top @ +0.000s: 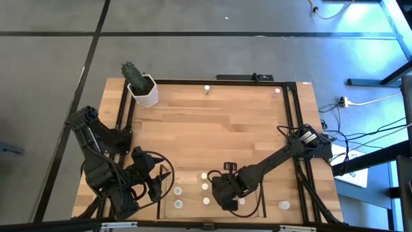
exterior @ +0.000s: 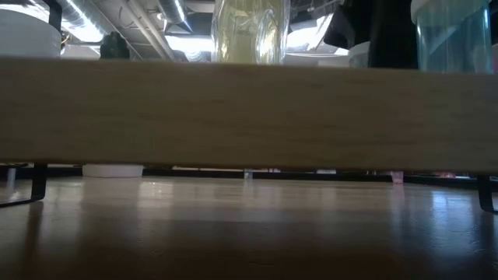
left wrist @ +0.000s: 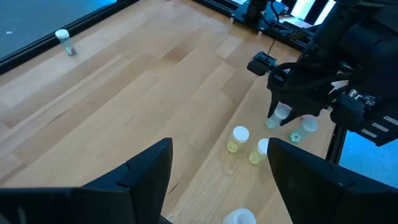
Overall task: Pick and place medicine bottles onto shelf by color
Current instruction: Put the bottom blue pill bottle on the shelf aligned with the other blue pill bottle
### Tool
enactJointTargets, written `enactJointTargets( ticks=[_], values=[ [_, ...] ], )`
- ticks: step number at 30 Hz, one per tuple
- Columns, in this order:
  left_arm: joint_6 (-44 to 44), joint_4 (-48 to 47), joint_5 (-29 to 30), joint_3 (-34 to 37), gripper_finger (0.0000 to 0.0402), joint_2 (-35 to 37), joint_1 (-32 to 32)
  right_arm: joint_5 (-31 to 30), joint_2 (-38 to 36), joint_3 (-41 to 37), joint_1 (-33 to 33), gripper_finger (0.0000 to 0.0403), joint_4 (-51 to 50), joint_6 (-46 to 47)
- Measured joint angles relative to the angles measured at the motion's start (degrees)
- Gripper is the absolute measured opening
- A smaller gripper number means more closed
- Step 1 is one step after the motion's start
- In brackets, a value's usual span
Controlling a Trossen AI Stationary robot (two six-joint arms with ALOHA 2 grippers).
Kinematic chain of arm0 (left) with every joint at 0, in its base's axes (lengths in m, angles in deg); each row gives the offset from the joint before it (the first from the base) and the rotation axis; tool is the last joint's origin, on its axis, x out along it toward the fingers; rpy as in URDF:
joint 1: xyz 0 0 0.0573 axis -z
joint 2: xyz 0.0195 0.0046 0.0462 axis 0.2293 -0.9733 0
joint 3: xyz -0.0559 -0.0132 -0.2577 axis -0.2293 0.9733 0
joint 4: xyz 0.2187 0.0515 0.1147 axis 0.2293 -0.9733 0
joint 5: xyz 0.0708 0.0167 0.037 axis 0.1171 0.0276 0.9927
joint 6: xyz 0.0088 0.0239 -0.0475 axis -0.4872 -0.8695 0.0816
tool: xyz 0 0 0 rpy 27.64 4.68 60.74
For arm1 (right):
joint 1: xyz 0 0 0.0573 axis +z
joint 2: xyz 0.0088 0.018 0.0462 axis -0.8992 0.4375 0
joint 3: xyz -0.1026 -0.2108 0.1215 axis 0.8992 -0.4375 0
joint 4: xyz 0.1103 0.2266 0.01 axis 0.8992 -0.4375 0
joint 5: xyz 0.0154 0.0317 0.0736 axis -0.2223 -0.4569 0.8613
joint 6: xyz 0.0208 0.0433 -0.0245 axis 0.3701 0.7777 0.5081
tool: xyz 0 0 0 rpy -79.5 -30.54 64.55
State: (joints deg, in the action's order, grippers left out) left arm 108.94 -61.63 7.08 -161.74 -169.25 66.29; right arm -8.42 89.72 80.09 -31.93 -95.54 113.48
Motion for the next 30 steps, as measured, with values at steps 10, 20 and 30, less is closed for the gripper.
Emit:
enactJointTargets(
  ticks=[10, 20, 30],
  values=[
    [0.0, 0.0, 0.0, 0.0, 0.0256, 0.0, 0.0, 1.19, 0.0, 0.0, -0.02, 0.0116, -0.04, -0.18],
    [0.0, 0.0, 0.01, 0.0, 0.0256, 0.0, -0.02, 1.19, 0.0, 0.0, -0.78, 0.0116, -0.07, -0.16],
    [0.01, 0.0, 0.0, 0.0, 0.0256, 0.0, -0.02, 1.7, 0.0, 0.0, -0.91, 0.0116, -0.17, -0.07]
  ],
)
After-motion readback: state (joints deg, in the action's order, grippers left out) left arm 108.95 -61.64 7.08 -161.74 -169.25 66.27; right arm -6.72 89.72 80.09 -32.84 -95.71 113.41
